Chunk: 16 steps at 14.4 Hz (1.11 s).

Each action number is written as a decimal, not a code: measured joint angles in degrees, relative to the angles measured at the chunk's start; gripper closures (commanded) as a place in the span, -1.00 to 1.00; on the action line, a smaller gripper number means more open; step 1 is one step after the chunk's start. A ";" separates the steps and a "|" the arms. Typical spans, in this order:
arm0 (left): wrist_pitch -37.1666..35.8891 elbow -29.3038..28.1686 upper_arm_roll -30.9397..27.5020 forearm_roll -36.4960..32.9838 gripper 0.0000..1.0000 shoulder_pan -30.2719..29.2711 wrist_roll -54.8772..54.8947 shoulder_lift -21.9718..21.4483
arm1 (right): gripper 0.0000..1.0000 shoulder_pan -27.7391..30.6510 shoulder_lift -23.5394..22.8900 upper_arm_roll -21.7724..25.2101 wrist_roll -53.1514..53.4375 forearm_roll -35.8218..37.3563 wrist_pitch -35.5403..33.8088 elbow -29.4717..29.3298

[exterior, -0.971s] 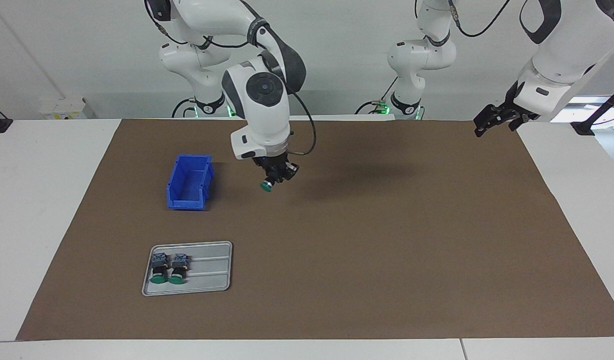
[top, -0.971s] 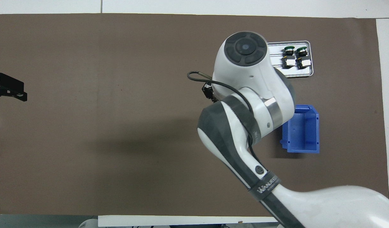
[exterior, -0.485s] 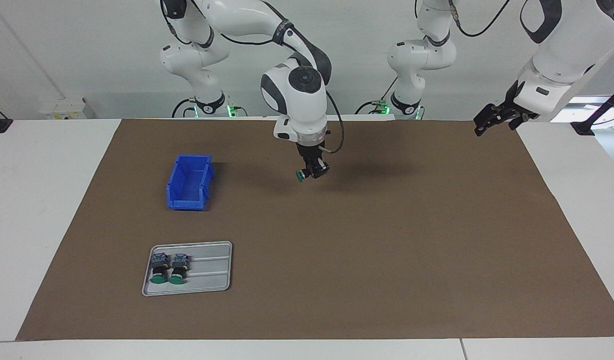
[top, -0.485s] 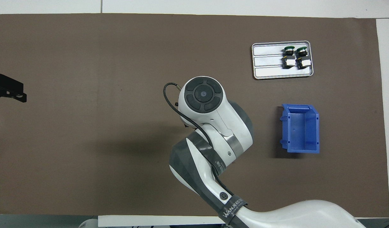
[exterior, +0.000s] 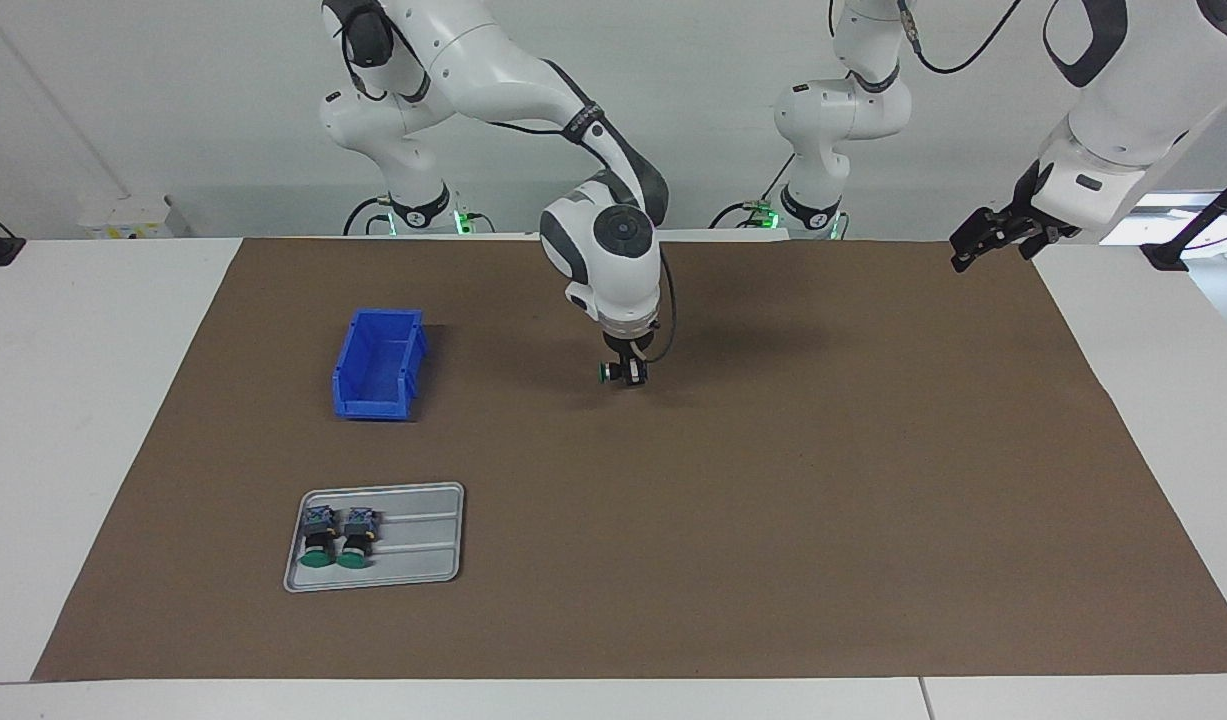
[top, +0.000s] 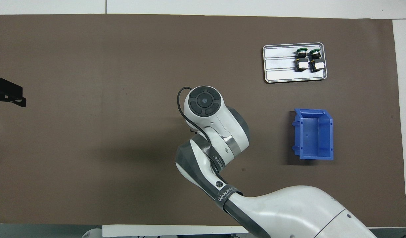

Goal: Place and press button with both arms
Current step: 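Carry the green button with the right gripper to the table center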

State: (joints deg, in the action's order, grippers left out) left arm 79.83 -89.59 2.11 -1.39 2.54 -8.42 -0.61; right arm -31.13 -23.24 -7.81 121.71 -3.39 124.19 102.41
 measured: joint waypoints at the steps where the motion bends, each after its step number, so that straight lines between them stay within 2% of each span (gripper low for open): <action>1: 0.00 0.00 -0.01 0.00 -1.00 0.00 0.00 0.00 | 0.66 -0.05 -0.02 -0.01 0.08 0.00 0.15 0.59; 2: 0.00 -0.01 -0.01 0.00 -1.00 0.00 0.00 0.00 | 0.57 -0.15 -0.07 -0.03 0.10 0.00 0.75 1.53; 3: -0.01 -0.01 -0.01 0.00 -1.00 0.00 0.00 0.00 | 0.40 -0.26 -0.20 -0.04 0.10 0.00 1.48 2.55; 6: -0.01 -0.01 -0.02 0.00 -1.00 0.00 0.00 0.00 | -0.98 -0.46 -0.59 -0.07 0.10 0.00 2.69 4.08; 9: -0.02 -0.01 -0.02 0.00 -1.00 0.00 0.00 -0.01 | -0.99 -1.54 -0.49 -0.11 -0.45 0.03 2.89 3.05; 11: -0.03 -0.02 -0.03 0.00 -1.00 -0.01 0.00 -0.02 | -0.99 -2.08 -0.24 -0.11 -0.57 0.10 1.20 0.29; 13: -0.03 -0.02 -0.05 0.00 -1.00 -0.04 -0.08 -0.02 | -0.99 -0.88 1.51 0.25 -4.05 0.24 -4.15 -2.52; 16: -0.03 -0.12 -0.10 0.00 -1.00 -0.03 -2.12 -0.02 | -0.99 5.48 8.18 0.52 -20.43 0.25 -14.84 -3.80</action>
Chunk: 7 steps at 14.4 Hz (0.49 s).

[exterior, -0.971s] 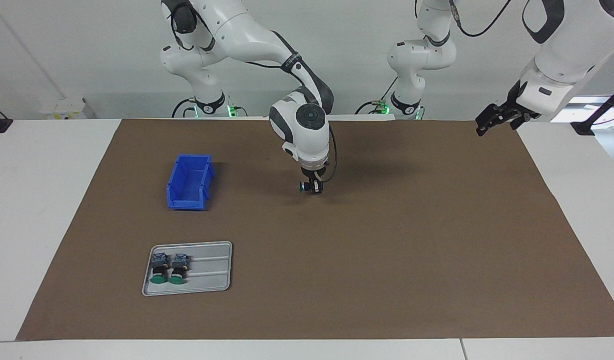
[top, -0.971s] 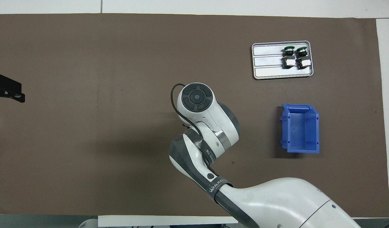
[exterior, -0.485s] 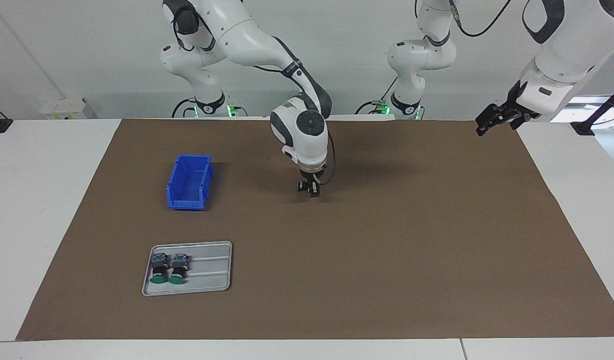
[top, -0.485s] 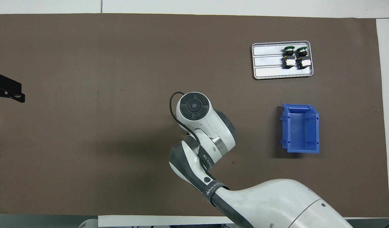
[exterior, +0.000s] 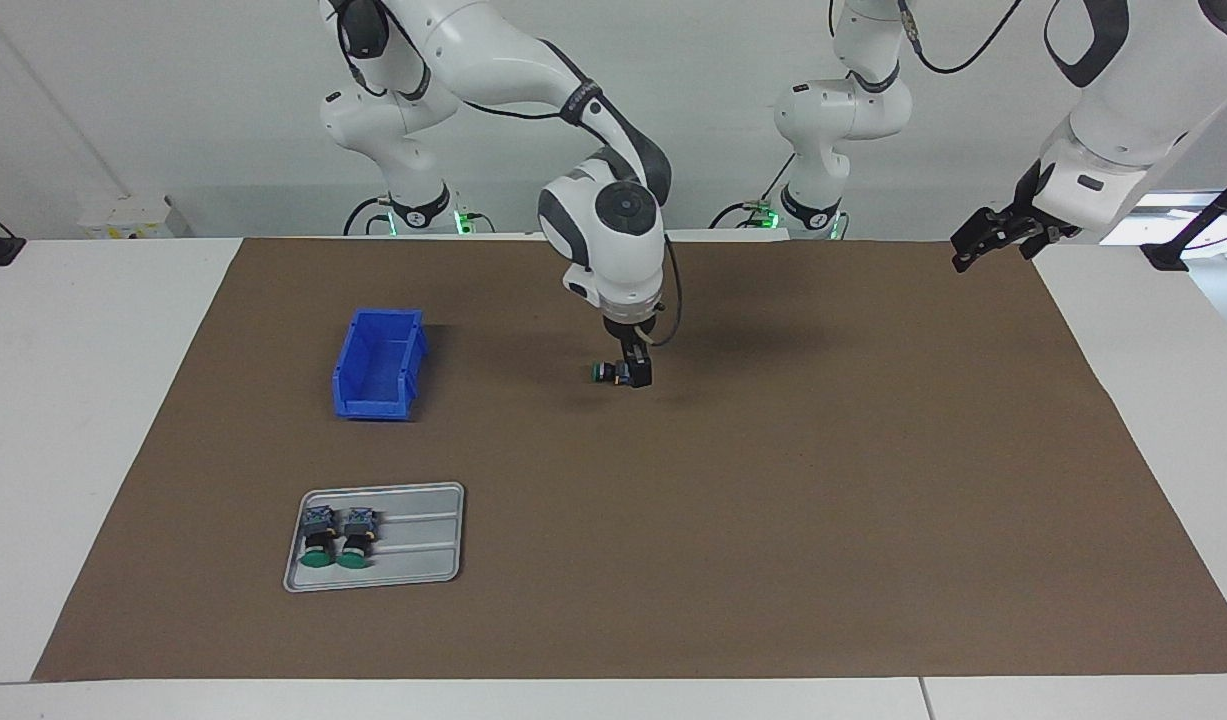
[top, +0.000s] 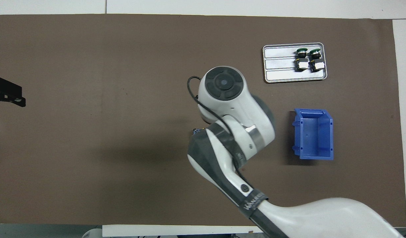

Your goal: Place and press button with both arms

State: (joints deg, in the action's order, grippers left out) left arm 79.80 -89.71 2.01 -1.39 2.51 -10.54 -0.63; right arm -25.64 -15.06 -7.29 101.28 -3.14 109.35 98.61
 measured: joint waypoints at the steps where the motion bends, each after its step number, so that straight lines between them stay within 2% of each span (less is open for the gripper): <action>1: 0.12 -0.24 0.03 0.03 -1.00 0.09 -2.44 -0.04 | -0.99 2.65 2.47 0.08 -7.10 -0.01 -3.32 -0.02; 4: 0.44 -2.07 0.60 0.46 -1.00 1.49 -11.56 -0.50 | -0.99 10.67 8.33 0.29 -29.86 0.02 -10.86 0.04; 7: 2.48 -4.64 0.91 1.41 -1.00 5.86 -22.28 -0.76 | -0.99 20.37 11.90 0.38 -54.33 0.04 -13.92 0.13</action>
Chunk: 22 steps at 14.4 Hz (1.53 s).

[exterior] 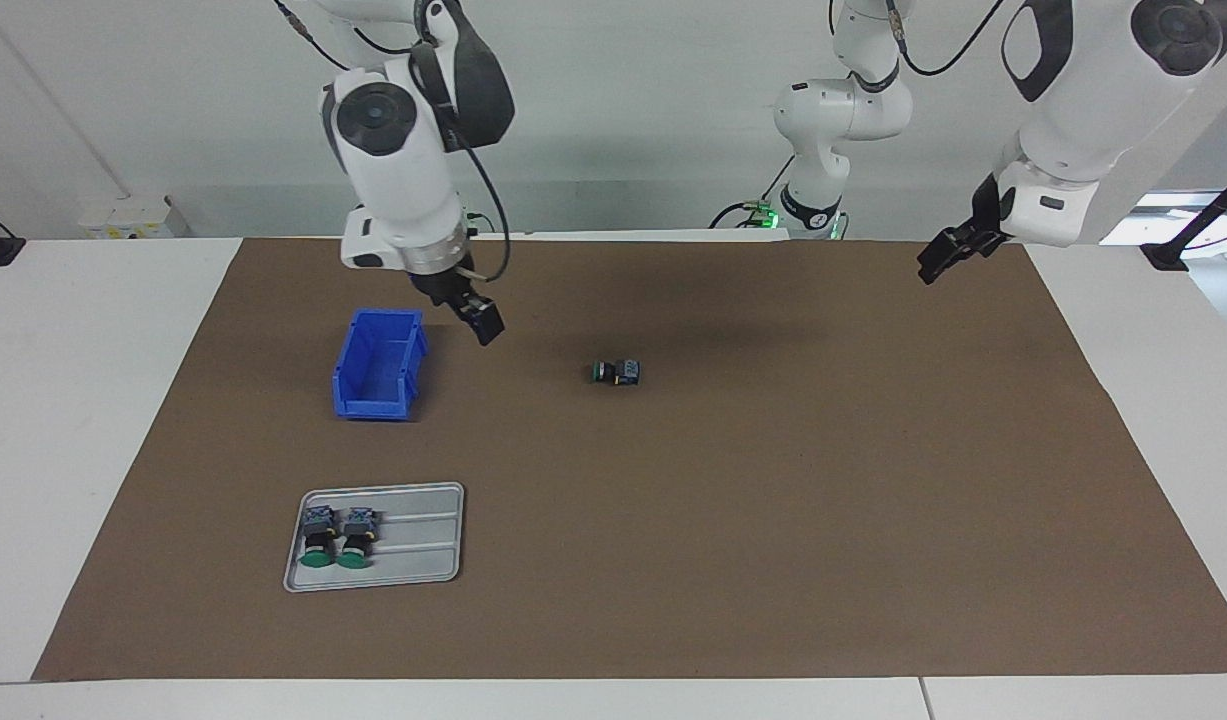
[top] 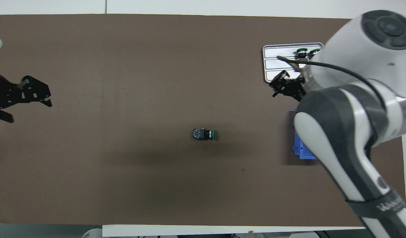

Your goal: Place and press button with both arms

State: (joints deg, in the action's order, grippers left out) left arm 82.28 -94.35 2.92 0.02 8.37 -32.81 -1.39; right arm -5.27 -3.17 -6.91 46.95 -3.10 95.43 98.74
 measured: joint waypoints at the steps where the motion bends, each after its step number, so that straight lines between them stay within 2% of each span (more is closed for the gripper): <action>1: 1.38 -0.99 0.08 0.94 -1.00 1.63 -4.35 -0.01 | -0.99 3.23 0.67 0.03 -8.12 0.00 -0.37 0.01; 4: 5.73 -3.73 0.27 3.34 -1.00 7.28 -17.48 0.03 | -0.99 10.59 1.38 0.19 -29.22 -0.01 -0.58 -0.01; 7: 9.09 -5.05 0.41 5.11 -1.00 12.86 -29.71 0.56 | -0.99 12.88 1.46 0.20 -39.44 2.19 -2.45 -1.33; 12: 16.91 -5.87 0.46 6.06 -1.00 20.61 -52.21 5.59 | -0.99 12.31 4.15 -0.48 -47.44 4.75 -10.23 -5.10; 16: 21.89 -5.94 0.49 7.46 -1.00 26.10 -68.10 10.43 | -0.99 12.47 5.25 -0.25 -52.47 4.80 -10.74 -4.48; 22: 32.33 -5.96 0.53 8.23 -0.98 34.00 -86.51 18.30 | -0.99 12.95 5.23 -0.12 -52.98 4.83 -10.74 -4.06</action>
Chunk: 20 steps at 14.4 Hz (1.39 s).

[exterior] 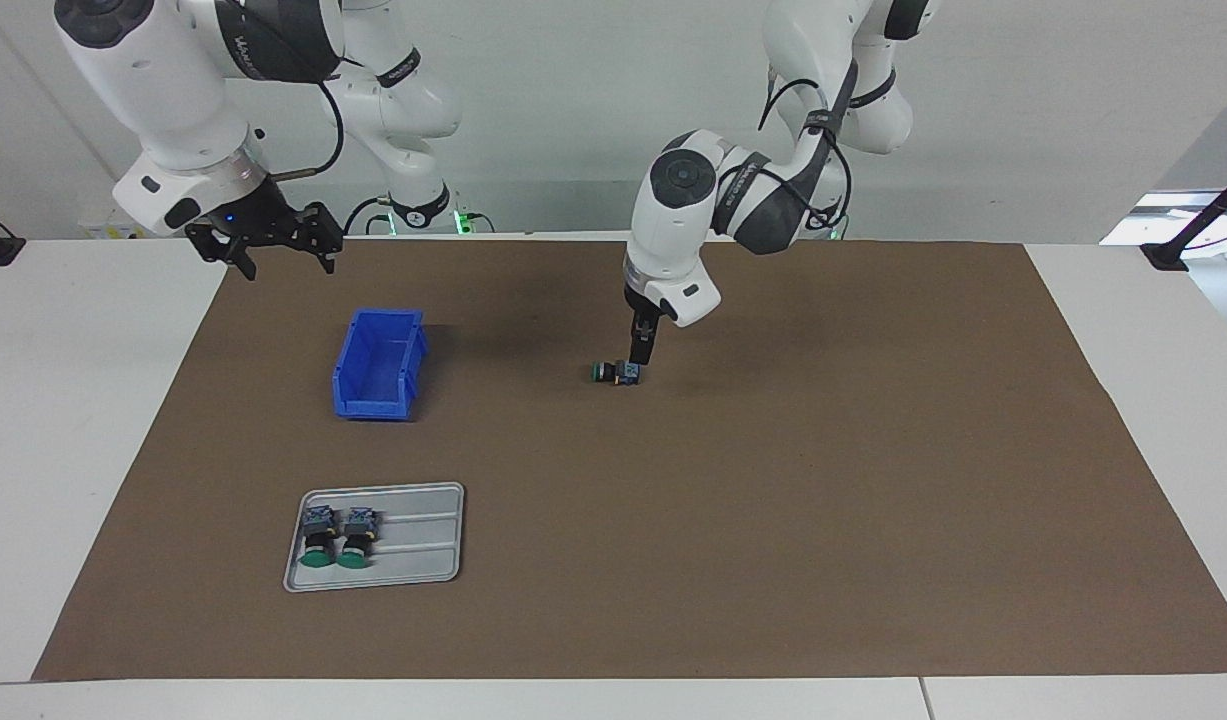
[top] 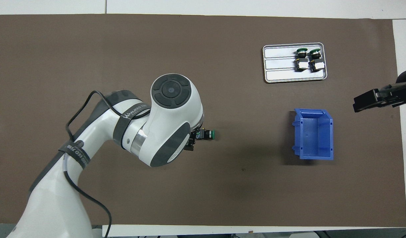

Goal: Place and press button with both arms
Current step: 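Move the left gripper over the green button on the table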

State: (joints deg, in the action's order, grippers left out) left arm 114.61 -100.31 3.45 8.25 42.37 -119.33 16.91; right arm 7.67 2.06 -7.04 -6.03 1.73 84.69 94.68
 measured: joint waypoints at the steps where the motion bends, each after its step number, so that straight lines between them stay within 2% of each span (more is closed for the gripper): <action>1: 1.57 -0.03 -0.03 0.02 -0.98 0.70 -0.99 1.56 | -0.99 0.34 0.00 0.02 -0.07 0.00 0.00 0.00; 5: 8.31 -0.07 -0.03 0.06 -0.98 2.73 -4.97 6.36 | -0.99 0.60 0.00 0.17 -0.17 0.00 0.00 0.05; 10: 9.97 -0.53 -0.14 0.06 -0.92 2.82 -5.36 8.80 | -0.99 -1.19 0.00 1.96 -0.17 0.00 0.00 0.23; 13: 11.91 -1.80 -0.15 0.06 -0.67 2.93 -5.41 8.80 | -0.99 -1.26 0.00 2.28 -0.17 0.00 0.00 0.29; 14: 12.17 -2.22 -0.14 0.06 -0.46 3.02 -5.41 8.80 | -0.99 -1.26 0.00 2.32 -0.17 0.00 0.00 0.31; 16: 12.74 -2.75 -0.14 0.06 -0.23 3.47 -5.41 8.79 | -0.99 -1.26 0.00 2.35 -0.17 0.00 0.00 0.34; 19: 12.91 -2.79 -0.12 0.05 -0.03 3.95 -5.42 8.78 | -0.99 -1.26 0.00 2.36 -0.17 0.00 0.00 0.37; 20: 12.95 -2.79 -0.11 0.05 0.09 3.97 -5.42 8.77 | -0.99 -1.25 0.00 2.40 -0.17 0.00 0.00 0.38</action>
State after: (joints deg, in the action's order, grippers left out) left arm 127.56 -103.10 3.34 8.30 46.34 -124.75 25.68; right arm 6.43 2.06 -4.64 -6.20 1.73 84.69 95.06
